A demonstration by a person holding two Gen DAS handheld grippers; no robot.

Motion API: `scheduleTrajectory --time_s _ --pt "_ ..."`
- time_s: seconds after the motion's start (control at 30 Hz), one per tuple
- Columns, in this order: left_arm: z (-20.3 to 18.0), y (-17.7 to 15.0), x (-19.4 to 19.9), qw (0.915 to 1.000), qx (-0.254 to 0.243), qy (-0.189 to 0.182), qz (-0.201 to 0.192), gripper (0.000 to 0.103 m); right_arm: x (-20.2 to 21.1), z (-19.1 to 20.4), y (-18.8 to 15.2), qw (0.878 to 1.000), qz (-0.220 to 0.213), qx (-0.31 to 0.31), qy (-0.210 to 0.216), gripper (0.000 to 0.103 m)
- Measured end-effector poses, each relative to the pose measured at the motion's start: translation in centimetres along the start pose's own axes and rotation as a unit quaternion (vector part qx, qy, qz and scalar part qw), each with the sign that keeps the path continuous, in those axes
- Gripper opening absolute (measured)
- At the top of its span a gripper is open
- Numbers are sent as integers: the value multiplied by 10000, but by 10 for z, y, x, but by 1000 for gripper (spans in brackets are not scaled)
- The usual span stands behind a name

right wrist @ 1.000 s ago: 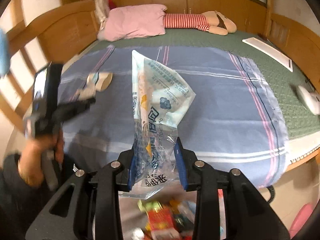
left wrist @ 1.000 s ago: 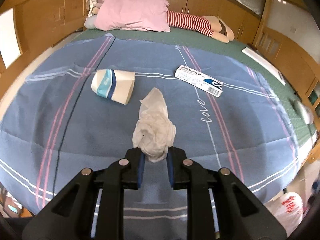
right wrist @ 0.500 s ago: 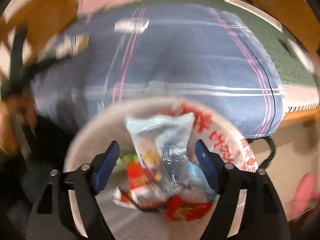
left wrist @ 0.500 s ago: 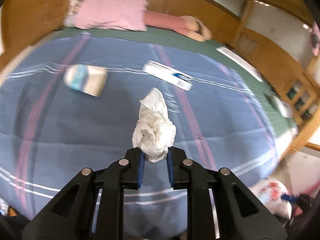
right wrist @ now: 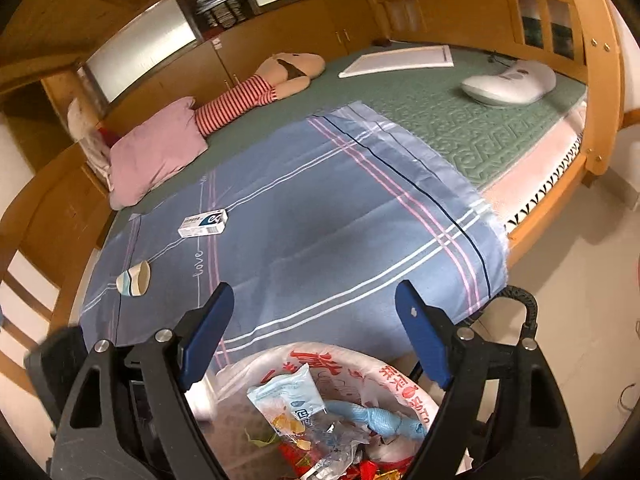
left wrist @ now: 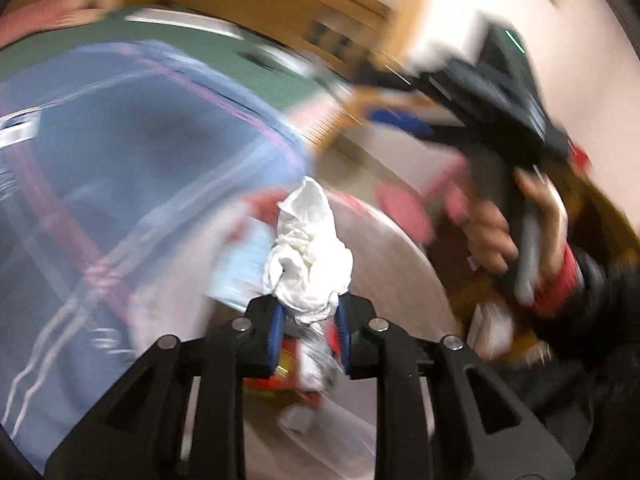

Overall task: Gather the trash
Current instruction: 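Open both grippers over the white trash bag to drop tissue and wrapper, then move both open grippers back over the paper cup and white box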

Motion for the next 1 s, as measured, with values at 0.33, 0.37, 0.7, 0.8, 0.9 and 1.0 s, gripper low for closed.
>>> scheduleTrajectory --time_s 0.33,0.37,0.7,0.8,0.9,1.0 --pt "4 1 -6 9971 -209 733 -28 93 -16 -7 -15 9992 283 -283 50 81" --pt "19 5 0 9959 113 873 -190 94 -16 -5 -15 9993 278 -256 46 81" --pt "149 4 95 8709 2240 4141 -1409 94 -30 21 -25 9989 459 12 70 81" --pt "163 -3 105 8524 2657 4225 -1560 94 -35 30 -28 9984 540 91 105 81" --pt "167 -5 102 8469 2736 4310 -1488 94 -40 41 -32 9979 607 201 135 81" --pt "162 -7 103 8470 2651 4394 -1389 94 -44 51 -35 9972 656 308 170 81"
Point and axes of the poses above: each gripper's, at about its wrist camera, not at the fingertips, and x roughly against the way its jaws point, z to its left, y to its top, the point moved 7 cm from there along -x, roughly the way its jaws point, and after that the axes turned 2 degrees about -z, right-handed, at the moved point
